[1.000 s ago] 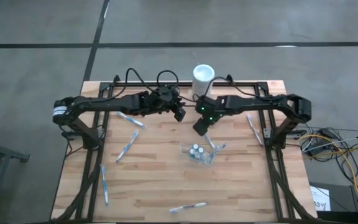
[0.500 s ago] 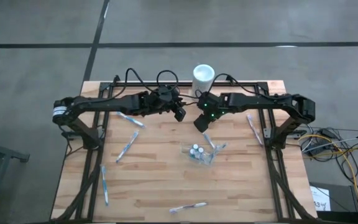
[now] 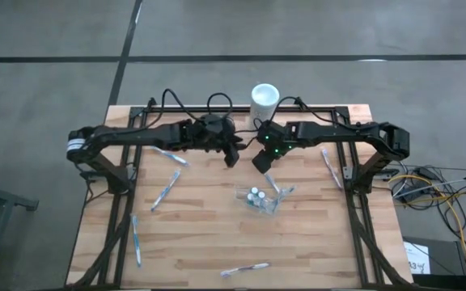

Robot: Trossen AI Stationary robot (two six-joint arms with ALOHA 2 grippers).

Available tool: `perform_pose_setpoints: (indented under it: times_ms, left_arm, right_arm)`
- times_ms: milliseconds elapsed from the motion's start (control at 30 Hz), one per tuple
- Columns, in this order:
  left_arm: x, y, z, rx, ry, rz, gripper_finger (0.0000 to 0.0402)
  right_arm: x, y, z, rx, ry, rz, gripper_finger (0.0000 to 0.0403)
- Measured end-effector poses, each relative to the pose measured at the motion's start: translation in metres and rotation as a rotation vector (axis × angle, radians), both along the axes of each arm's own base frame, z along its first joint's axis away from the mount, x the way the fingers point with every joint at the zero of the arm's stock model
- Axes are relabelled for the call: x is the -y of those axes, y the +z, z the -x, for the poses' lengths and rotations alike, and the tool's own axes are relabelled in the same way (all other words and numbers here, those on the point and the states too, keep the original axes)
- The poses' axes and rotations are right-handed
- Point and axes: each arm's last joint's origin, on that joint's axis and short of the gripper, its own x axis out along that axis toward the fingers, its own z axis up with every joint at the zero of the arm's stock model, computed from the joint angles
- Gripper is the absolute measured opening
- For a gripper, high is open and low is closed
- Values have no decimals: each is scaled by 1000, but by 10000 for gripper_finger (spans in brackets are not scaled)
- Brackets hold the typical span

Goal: Pick & Place toothbrushing station
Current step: Put the blue toothbrush into the transparent organizer

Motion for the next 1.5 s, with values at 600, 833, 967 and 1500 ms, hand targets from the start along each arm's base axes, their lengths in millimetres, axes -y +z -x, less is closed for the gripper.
perform_pose_setpoints:
  times_ms: [600, 833, 967, 1500]
  left_arm:
    - [9, 54, 61, 28, 112, -171, 129]
    - [9, 58, 68, 23, 158, -176, 129]
    - [9, 56, 67, 16, 153, -181, 129]
    - [8, 54, 64, 5, 151, -181, 129]
  right_arm:
    - [0, -2, 1, -3, 4, 4, 68]
    - [0, -2, 1, -2, -3, 2, 68]
    - [0, -2, 1, -3, 1, 5, 68]
    - [0, -19, 0, -40, -54, -28, 68]
